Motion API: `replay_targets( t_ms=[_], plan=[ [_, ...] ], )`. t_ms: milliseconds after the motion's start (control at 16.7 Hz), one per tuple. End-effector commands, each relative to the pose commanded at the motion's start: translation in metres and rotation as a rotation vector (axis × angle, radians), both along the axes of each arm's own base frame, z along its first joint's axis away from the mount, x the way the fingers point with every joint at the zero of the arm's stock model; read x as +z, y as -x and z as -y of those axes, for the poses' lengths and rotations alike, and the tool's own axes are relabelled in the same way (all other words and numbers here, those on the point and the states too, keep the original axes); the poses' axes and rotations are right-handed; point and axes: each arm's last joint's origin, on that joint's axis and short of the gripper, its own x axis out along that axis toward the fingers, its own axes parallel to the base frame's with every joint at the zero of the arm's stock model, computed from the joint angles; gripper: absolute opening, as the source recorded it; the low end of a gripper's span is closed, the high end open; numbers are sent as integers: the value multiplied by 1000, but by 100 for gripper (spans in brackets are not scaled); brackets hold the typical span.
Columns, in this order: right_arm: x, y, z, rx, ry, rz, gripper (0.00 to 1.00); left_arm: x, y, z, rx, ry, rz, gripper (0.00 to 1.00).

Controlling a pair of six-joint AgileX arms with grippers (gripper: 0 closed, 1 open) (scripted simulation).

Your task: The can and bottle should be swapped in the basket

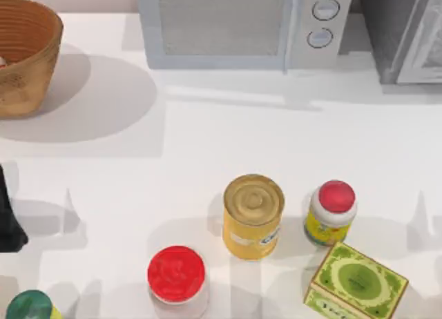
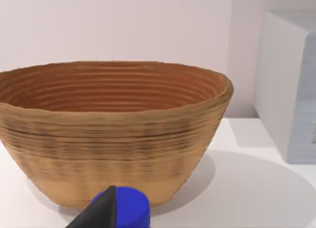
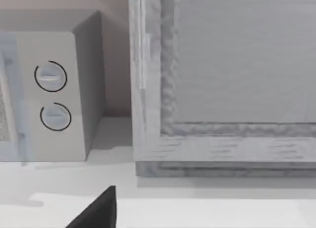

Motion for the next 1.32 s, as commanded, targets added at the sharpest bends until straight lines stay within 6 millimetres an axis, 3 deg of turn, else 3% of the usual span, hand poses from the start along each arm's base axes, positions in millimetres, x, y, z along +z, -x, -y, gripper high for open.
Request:
replay_targets(
  t_ms=[360, 540, 720, 1020, 1200, 1320],
  plan=[
    [0, 0, 0, 0, 0, 0, 100, 13, -2, -1, 8, -2, -68, 100],
    [0, 0, 0, 0, 0, 0, 100, 40, -9, -2, 12, -6, -169, 100],
    [0, 0, 0, 0, 0, 0, 100, 80, -27, -4, 11, -11, -287, 100],
    [0, 0, 0, 0, 0, 0, 100, 151, -93, -12, 8, -20, -498, 100],
    [0, 0, 0, 0, 0, 0, 100, 179, -152, -22, 6, -24, -631, 100],
    [0, 0, 0, 0, 0, 0, 100, 187, -196, -30, 5, -24, -723, 100]
  ],
)
